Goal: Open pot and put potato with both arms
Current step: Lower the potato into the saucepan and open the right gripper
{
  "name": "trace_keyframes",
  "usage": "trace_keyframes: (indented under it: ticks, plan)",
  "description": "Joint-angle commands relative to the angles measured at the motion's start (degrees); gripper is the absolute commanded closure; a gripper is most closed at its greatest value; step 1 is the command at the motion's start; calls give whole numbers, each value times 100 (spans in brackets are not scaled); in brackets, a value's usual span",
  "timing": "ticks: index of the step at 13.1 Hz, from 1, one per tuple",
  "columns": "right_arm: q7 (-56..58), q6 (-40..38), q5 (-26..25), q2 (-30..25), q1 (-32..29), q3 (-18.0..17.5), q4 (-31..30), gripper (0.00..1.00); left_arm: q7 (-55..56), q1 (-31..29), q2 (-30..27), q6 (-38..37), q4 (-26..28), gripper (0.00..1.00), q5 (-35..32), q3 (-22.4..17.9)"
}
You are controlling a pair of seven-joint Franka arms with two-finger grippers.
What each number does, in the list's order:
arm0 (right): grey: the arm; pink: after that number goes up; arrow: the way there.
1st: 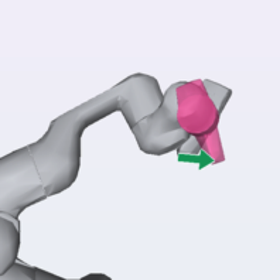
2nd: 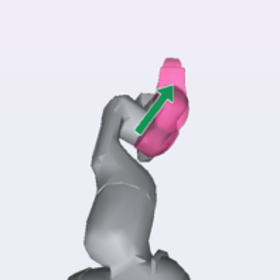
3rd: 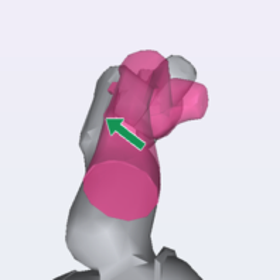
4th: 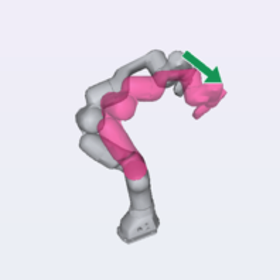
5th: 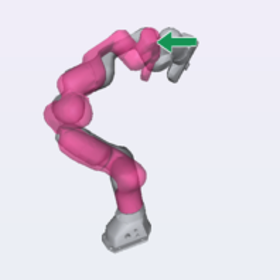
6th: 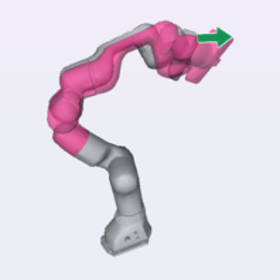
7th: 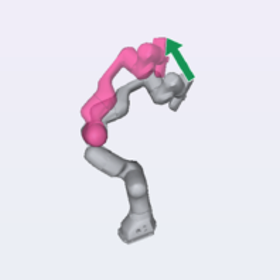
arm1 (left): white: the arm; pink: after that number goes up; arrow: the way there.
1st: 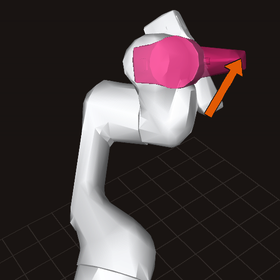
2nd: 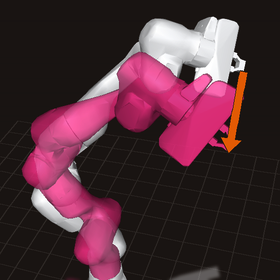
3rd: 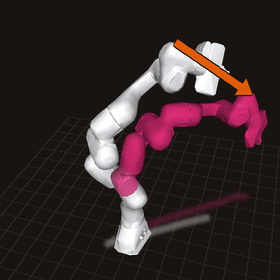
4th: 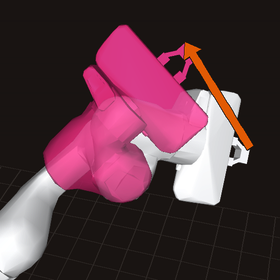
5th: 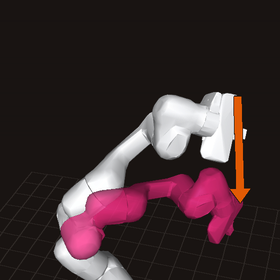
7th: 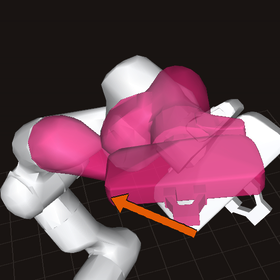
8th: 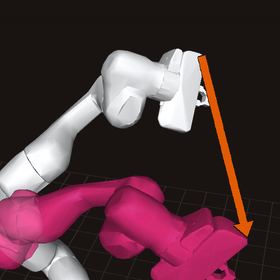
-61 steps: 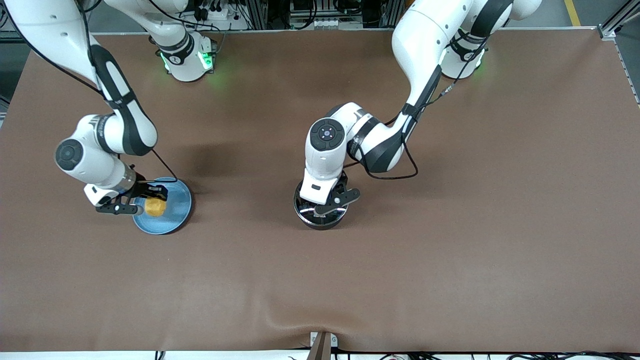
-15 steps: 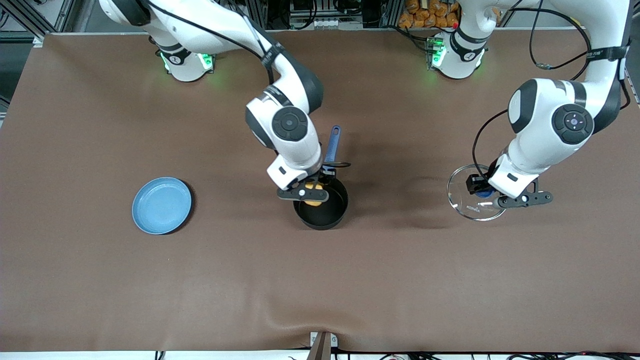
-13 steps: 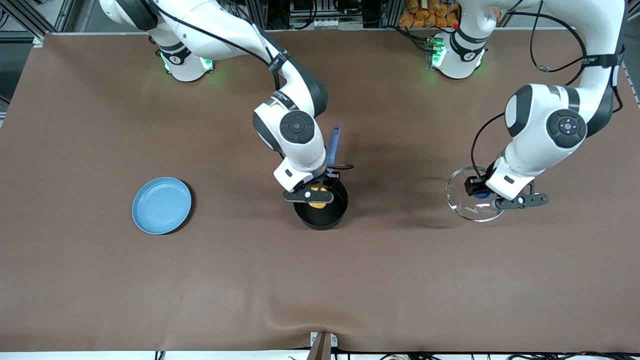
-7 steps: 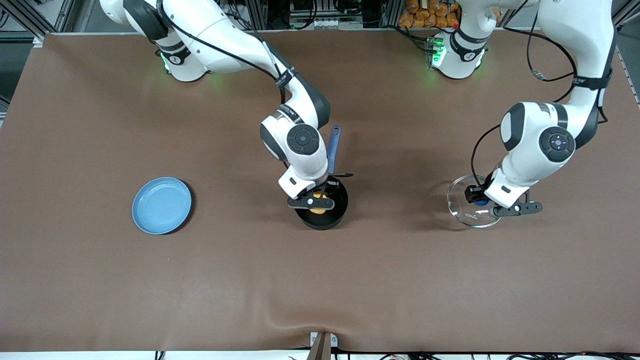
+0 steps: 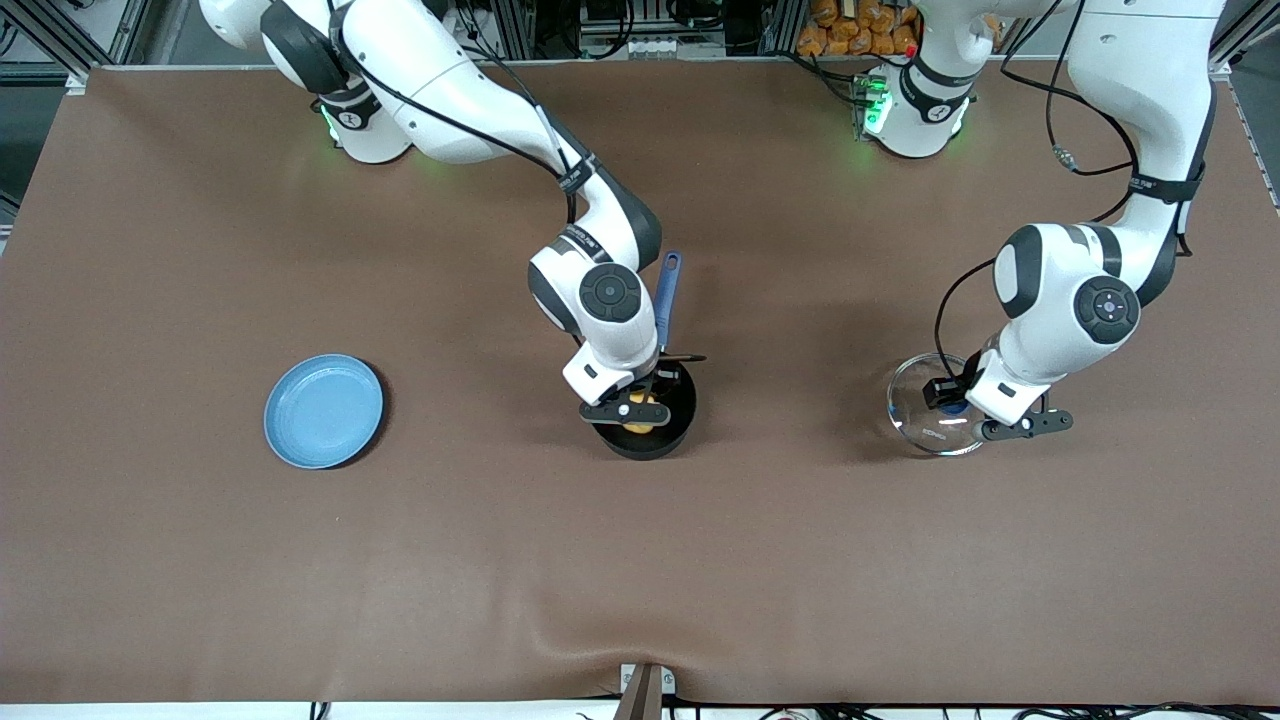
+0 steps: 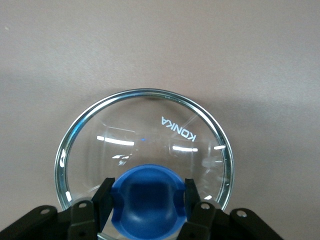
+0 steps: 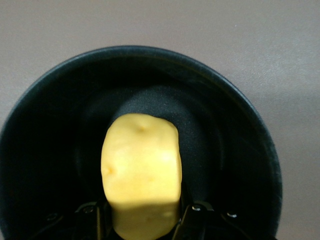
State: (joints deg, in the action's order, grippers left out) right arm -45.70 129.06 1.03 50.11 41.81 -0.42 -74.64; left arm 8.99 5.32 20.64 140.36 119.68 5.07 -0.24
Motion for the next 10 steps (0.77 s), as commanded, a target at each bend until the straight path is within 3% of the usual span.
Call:
trace_keyframes:
  ticks: [1,2,10]
  plan:
    - [-105,-21,-68,104,73,68,196,43,-371,-154,36,106,20,100,302,50]
    - [-105,-21,-68,104,73,68,196,38,-380,-154,71,149,20,100,311,50]
    - [-70,-73,-60,8,91,112,196,40,-573,-347,273,378,29,100,320,59]
